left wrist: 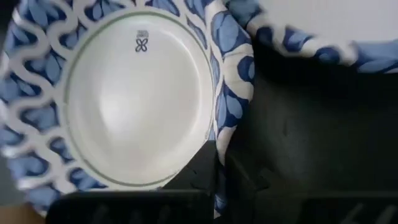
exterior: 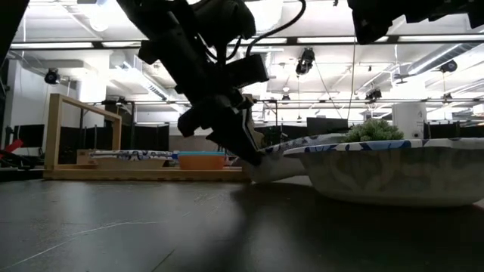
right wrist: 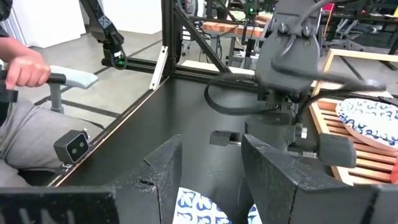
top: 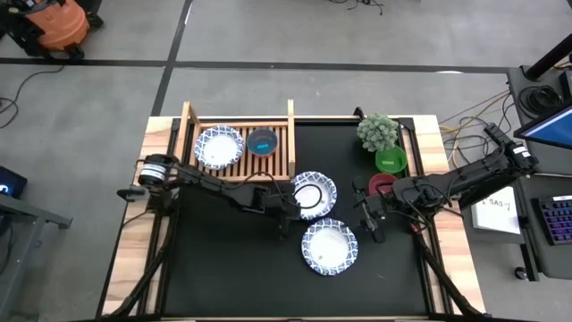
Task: Place and stack plates onto a shelf
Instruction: Stack the top white and blue plate on top of the white and blue plate, then stack the pink bowl on top of the blue bowl
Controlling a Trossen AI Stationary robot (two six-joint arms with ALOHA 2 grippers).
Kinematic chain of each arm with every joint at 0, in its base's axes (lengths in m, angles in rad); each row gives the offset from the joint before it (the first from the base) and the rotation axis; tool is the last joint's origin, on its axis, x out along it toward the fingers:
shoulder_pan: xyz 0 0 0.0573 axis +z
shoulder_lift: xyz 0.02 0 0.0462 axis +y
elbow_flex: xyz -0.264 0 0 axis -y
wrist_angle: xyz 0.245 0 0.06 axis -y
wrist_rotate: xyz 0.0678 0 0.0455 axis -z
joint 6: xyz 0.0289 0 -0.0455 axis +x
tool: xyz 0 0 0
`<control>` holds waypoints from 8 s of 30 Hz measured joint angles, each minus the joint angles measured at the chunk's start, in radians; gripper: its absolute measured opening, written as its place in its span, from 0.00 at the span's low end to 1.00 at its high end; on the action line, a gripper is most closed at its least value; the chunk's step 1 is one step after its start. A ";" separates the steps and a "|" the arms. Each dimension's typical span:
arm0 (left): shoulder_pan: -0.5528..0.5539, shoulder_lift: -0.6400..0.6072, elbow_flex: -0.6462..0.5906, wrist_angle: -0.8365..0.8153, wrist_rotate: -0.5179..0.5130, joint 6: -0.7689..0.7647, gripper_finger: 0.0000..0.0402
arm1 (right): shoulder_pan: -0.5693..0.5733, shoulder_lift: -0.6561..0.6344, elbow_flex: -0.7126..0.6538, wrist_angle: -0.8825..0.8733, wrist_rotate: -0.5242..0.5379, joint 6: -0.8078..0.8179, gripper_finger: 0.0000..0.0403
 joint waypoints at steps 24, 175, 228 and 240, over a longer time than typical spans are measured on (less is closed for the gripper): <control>-0.049 -0.577 0.100 -0.993 -0.332 -0.353 0.00 | 0.000 0.000 0.000 0.007 0.001 -0.001 0.39; -0.416 -0.585 -0.220 -0.257 -0.349 -0.315 0.00 | -0.264 0.501 0.336 -1.308 0.348 1.384 0.39; -0.398 -0.585 -0.220 -0.245 -0.414 -0.326 0.00 | -0.193 0.471 0.479 -0.993 0.547 0.915 0.02; -0.398 -0.585 -0.220 -0.244 -0.419 -0.324 0.01 | -0.102 0.475 0.674 -0.957 0.589 0.682 0.02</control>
